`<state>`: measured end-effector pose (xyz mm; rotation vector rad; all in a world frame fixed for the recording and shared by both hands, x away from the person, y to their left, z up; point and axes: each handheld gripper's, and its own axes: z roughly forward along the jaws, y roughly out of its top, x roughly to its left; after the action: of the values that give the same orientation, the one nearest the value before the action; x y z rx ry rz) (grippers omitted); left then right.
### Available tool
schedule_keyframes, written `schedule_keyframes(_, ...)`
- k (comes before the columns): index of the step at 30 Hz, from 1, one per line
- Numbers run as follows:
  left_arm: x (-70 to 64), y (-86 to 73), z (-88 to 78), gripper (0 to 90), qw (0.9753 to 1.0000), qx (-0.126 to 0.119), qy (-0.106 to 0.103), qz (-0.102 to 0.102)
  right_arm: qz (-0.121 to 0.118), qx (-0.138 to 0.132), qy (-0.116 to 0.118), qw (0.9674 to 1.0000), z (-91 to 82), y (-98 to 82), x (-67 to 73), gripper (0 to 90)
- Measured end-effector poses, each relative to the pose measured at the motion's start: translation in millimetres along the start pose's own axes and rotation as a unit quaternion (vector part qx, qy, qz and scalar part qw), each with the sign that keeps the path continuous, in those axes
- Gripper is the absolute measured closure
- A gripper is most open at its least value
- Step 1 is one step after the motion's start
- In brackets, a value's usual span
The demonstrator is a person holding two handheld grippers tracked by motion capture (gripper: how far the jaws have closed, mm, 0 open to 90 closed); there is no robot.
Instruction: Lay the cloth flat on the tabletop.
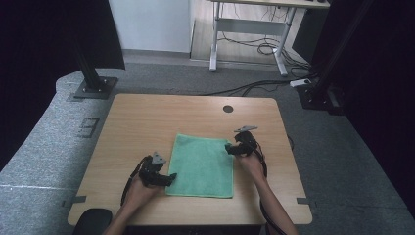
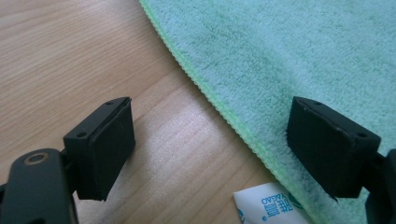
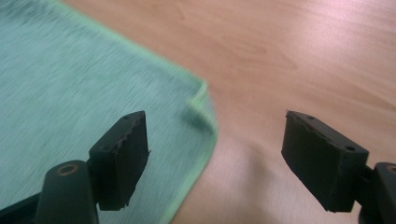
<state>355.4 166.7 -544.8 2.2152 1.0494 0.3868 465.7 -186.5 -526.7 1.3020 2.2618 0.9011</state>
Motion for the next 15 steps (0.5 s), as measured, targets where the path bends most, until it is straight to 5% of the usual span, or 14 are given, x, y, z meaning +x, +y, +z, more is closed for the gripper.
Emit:
schedule_keyframes(11,0.5,-1.8,0.1,15.3,1.0000,-0.007,-0.002,0.001,0.030,0.009,-0.045,0.9985,26.1,7.9,-22.8,25.0)
schedule_keyframes(15,0.6,-2.3,0.0,15.2,1.0000,-0.008,-0.003,0.000,0.042,0.000,-0.039,0.9983,28.4,3.8,-28.3,24.4)
